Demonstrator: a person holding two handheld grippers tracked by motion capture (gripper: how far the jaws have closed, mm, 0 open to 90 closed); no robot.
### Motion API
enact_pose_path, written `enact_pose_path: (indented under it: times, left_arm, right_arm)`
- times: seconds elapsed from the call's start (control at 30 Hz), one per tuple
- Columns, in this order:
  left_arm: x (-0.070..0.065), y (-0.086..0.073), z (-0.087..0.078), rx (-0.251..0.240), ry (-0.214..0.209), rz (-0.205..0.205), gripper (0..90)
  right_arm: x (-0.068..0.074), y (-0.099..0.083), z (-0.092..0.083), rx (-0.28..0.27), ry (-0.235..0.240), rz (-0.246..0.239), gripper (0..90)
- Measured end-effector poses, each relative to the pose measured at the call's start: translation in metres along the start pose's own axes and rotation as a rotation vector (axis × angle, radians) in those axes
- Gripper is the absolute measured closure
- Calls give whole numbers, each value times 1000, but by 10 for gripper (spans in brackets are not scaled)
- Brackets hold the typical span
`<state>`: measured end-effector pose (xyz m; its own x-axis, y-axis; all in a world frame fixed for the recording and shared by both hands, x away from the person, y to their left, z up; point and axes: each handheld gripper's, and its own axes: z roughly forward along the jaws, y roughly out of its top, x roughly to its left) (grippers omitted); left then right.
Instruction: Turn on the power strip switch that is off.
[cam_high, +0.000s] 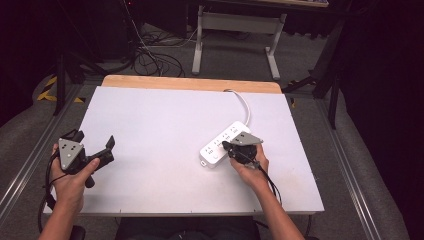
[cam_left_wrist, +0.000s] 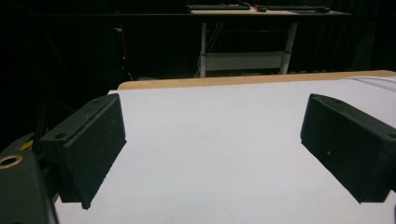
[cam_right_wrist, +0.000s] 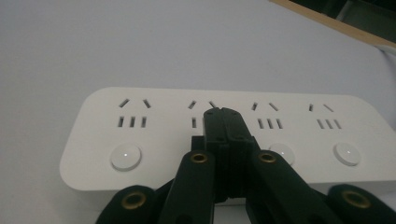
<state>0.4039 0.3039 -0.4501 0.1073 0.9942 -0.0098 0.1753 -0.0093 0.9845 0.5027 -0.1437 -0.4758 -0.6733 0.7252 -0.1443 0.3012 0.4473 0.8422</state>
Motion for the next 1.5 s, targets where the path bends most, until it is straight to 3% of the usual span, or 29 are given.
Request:
enact_pose_path:
  times: [0.27, 0.57, 1.17, 1.5]
  left_arm:
    - [0, 0, 0, 0, 0, 1, 73]
    - [0, 0, 1, -1, -1, 6, 73]
    - [0, 0, 1, -1, -3, -1, 73]
    - [0, 0, 1, -2, -4, 2, 74]
  right_arm:
    - [-4, 6, -14, -144, 2, 4, 900]
    - [-17, 9, -32, -275, 34, 90, 885]
    - [-38, -2, -82, -414, 41, 150, 876]
    - [-39, -9, -95, -438, 38, 125, 795]
